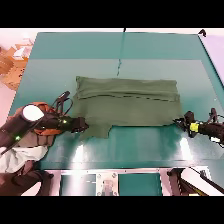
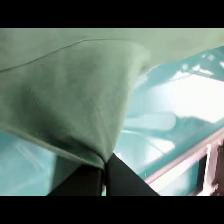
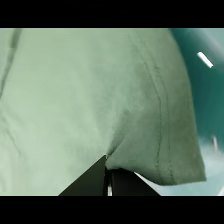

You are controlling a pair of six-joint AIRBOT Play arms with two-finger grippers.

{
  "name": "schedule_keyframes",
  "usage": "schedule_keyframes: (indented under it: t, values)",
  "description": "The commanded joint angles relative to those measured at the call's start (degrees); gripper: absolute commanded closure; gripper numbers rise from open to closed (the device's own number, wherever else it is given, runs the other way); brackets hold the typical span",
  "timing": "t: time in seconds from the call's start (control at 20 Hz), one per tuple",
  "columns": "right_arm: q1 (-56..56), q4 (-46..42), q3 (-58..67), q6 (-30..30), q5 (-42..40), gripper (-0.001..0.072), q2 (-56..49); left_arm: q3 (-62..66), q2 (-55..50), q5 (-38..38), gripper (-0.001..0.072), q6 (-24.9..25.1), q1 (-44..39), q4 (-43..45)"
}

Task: Fold the shirts.

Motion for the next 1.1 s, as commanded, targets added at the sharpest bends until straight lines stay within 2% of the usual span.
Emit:
schedule_keyframes:
  t: [0.0, 0.15, 0.3, 0.5, 0.55, 0.8, 1.05]
  values:
    - [-0.96, -3.10, 1.62, 3.17, 3.32, 0.0702, 5.42, 0.68, 4.79, -5.11, 0.0684, -4.72, -0.09, 4.04]
    - [-0.02, -2.23, 4.09, 4.02, 4.28, 0.0702, 7.04, 4.07, 4.79, -4.17, 0.0685, -4.61, -0.09, 3.72]
    - [3.89, -0.04, 8.46, 5.07, 3.45, 0.0702, 6.95, 9.38, 4.50, 0.42, 0.0684, -3.58, -0.07, 5.68]
    - [11.43, 2.03, 16.98, 7.15, -3.82, 0.0701, 3.76, 18.69, -4.24, 2.84, 0.0684, -1.09, -0.02, 9.11]
    - [13.16, 2.03, 19.41, 7.69, -4.90, 0.0702, 1.31, 21.90, -8.20, 3.17, 0.0684, 0.15, -0.02, 9.38]
    - [19.26, 2.03, 30.40, 8.55, -8.63, 0.0702, -15.04, 39.93, -27.32, 3.96, 0.0684, 0.28, 0.02, 16.76]
    - [21.16, 2.12, 40.70, 9.35, -10.10, 0.0700, -31.41, 52.81, -41.46, 4.33, 0.0683, 0.85, 5.68, 15.82]
